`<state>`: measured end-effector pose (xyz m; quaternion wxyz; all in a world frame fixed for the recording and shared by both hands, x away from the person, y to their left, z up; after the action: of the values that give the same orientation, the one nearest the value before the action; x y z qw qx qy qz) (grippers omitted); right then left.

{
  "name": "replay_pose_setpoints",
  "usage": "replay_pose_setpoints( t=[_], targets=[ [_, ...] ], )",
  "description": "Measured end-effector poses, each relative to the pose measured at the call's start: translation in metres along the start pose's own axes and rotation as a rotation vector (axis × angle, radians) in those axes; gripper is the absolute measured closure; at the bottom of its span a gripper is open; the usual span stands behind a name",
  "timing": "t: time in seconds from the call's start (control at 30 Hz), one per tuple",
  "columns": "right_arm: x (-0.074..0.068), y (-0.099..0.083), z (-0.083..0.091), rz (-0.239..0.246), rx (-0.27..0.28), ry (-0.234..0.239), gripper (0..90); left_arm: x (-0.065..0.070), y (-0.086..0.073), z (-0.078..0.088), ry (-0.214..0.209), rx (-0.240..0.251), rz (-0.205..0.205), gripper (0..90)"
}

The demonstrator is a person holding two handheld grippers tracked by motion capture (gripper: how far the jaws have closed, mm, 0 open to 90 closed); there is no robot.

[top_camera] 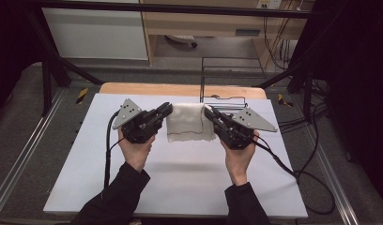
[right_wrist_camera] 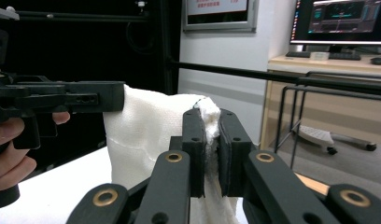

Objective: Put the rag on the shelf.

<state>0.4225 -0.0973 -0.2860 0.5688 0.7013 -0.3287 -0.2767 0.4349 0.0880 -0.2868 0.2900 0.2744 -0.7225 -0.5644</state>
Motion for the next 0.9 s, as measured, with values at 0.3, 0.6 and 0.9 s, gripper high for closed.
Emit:
replay_pose_setpoints(
  t=[0.3,0.6,0.9],
  targets=[
    [0.014,0.015,0.004,0.013,0.022,-0.033,83.2,0.009,0.010,-0.018,-0.019,0.014,-0.005,83.1],
    [0.026,0.025,0.004,0.020,0.040,-0.057,83.2,0.013,0.016,-0.033,-0.031,0.027,-0.007,83.1],
    [0.036,0.038,0.002,0.032,0.058,-0.081,83.2,0.017,0.026,-0.048,-0.033,0.047,-0.016,83.1]
  ],
)
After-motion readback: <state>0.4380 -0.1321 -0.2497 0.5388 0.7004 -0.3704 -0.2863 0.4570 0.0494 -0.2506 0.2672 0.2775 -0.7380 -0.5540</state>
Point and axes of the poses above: each handheld gripper's, and its own axes: z roughly backward along the jaws, y roughly out of its top, x roughly to its right, the point moved 7 cm from there along -z, roughly forward along the jaws, and after that the axes turned 14 degrees about x, right-handed, at the moved point
